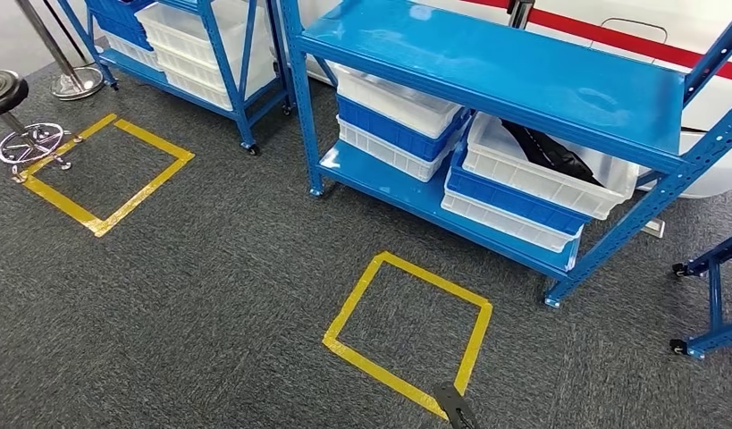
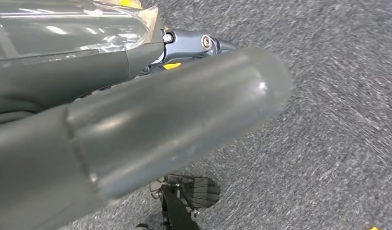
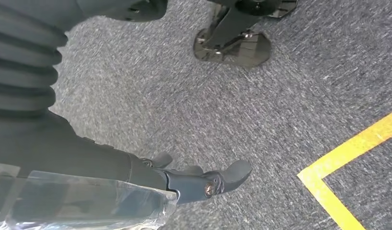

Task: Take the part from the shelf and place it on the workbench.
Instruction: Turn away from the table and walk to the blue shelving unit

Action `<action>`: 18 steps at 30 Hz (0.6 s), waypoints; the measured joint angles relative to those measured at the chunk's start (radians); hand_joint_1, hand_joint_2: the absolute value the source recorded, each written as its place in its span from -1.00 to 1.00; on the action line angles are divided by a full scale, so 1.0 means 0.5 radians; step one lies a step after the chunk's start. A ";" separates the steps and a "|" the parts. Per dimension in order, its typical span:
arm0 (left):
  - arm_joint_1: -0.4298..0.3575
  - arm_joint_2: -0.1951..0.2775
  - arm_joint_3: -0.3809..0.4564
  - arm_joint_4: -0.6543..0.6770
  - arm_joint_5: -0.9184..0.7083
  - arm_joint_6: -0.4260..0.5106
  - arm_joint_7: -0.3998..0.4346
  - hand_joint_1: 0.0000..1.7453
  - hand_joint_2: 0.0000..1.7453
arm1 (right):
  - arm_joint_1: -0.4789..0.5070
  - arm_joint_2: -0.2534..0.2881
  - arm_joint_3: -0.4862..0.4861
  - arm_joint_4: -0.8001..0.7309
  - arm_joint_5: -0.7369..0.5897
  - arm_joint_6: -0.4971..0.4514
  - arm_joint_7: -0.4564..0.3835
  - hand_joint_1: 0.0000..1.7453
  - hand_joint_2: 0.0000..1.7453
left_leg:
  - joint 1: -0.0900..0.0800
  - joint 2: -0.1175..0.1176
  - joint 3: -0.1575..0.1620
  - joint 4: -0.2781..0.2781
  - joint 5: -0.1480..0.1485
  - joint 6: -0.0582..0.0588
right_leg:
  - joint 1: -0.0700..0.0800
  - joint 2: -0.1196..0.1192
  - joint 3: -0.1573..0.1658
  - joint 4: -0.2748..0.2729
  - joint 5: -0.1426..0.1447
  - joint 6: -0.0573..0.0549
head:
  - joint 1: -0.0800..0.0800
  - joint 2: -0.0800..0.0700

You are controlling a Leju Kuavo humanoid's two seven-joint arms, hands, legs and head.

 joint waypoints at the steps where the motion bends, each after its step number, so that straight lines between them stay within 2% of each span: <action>1: 0.001 -0.001 0.000 0.000 0.000 0.000 0.000 -1.00 -1.00 | -0.001 -0.003 0.000 0.000 -0.001 0.000 0.000 -1.00 -1.00 | 0.001 -0.011 0.003 0.007 -0.008 -0.008 | -0.004 0.001 0.060 -0.147 0.072 0.019 | 0.000 0.000; 2: 0.000 -0.002 0.000 0.000 0.000 0.000 0.000 -1.00 -1.00 | -0.003 -0.005 0.000 0.000 -0.001 0.000 0.000 -1.00 -1.00 | -0.004 -0.020 0.004 0.022 -0.020 -0.020 | -0.006 0.002 0.116 -0.284 0.132 0.026 | 0.000 0.000; 3: 0.000 -0.001 0.000 0.000 0.000 0.000 0.000 -1.00 -1.00 | -0.005 -0.005 -0.001 0.000 -0.001 0.000 0.000 -1.00 -1.00 | -0.008 -0.027 0.003 0.035 -0.034 -0.032 | -0.008 0.003 0.161 -0.381 0.171 0.018 | 0.000 0.000; 4: 0.001 -0.001 0.000 0.000 0.000 0.000 0.000 -1.00 -1.00 | -0.006 -0.005 -0.001 0.000 -0.001 0.000 0.001 -1.00 -1.00 | -0.013 -0.031 0.000 0.046 -0.045 -0.042 | -0.007 0.004 0.184 -0.430 0.189 0.002 | -0.001 0.000; 6: 0.002 0.000 0.000 0.000 -0.002 0.000 0.000 -1.00 -1.00 | -0.008 -0.004 -0.002 0.001 -0.001 0.000 0.003 -1.00 -1.00 | -0.011 -0.034 -0.003 0.053 -0.057 -0.057 | -0.004 0.003 0.194 -0.438 0.194 -0.037 | -0.003 0.000; 8: 0.002 0.001 0.000 0.000 -0.004 0.000 0.001 -1.00 -1.00 | -0.010 -0.004 -0.005 0.001 0.000 0.000 0.007 -1.00 -1.00 | 0.000 -0.018 -0.016 0.094 -0.087 -0.074 | -0.011 0.003 0.200 -0.443 0.197 -0.062 | -0.004 0.000; 10: 0.001 0.001 0.000 0.000 -0.005 0.002 0.002 -1.00 -1.00 | -0.011 -0.004 -0.009 0.001 0.003 0.000 0.011 -1.00 -1.00 | 0.009 0.011 -0.098 0.270 -0.187 -0.098 | -0.014 0.001 0.207 -0.446 0.193 -0.084 | -0.005 0.000; 12: 0.003 -0.001 -0.001 0.000 -0.006 0.006 0.002 -1.00 -1.00 | -0.011 -0.002 -0.013 0.001 0.008 0.000 0.015 -1.00 -1.00 | 0.016 0.028 -0.238 0.531 -0.298 -0.114 | -0.010 -0.001 0.209 -0.445 0.186 -0.097 | -0.006 0.000; 13: 0.006 -0.001 0.000 0.000 -0.006 0.007 0.002 -1.00 -1.00 | -0.010 -0.002 -0.015 0.001 0.011 0.000 0.017 -1.00 -1.00 | 0.018 0.031 -0.289 0.611 -0.312 -0.116 | -0.008 -0.001 0.211 -0.445 0.184 -0.099 | -0.007 0.000; 14: 0.008 -0.001 0.000 0.000 -0.007 0.009 0.002 -1.00 -1.00 | -0.010 -0.001 -0.017 0.001 0.015 0.000 0.018 -1.00 -1.00 | 0.019 0.033 -0.306 0.622 -0.289 -0.115 | -0.008 -0.001 0.214 -0.445 0.180 -0.100 | -0.006 0.000; 15: 0.010 -0.001 0.000 0.000 -0.008 0.013 0.007 -1.00 -1.00 | -0.010 -0.001 -0.018 0.001 0.019 0.002 0.018 -1.00 -1.00 | 0.019 0.034 -0.281 0.554 -0.230 -0.108 | -0.007 -0.001 0.219 -0.445 0.175 -0.099 | -0.007 0.000; 17: 0.008 0.001 0.001 0.000 -0.009 0.027 0.039 -1.00 -1.00 | -0.017 0.009 -0.018 0.001 0.032 0.011 0.023 -1.00 -1.00 | 0.012 0.045 -0.150 0.281 -0.096 -0.077 | -0.004 -0.001 0.235 -0.447 0.163 -0.093 | -0.006 0.000; 18: 0.005 0.002 0.001 0.000 -0.009 0.034 0.060 -1.00 -1.00 | -0.024 0.018 -0.019 0.001 0.041 0.016 0.030 -1.00 -1.00 | 0.004 0.054 -0.091 0.164 -0.061 -0.061 | 0.001 -0.001 0.242 -0.449 0.156 -0.085 | -0.006 0.000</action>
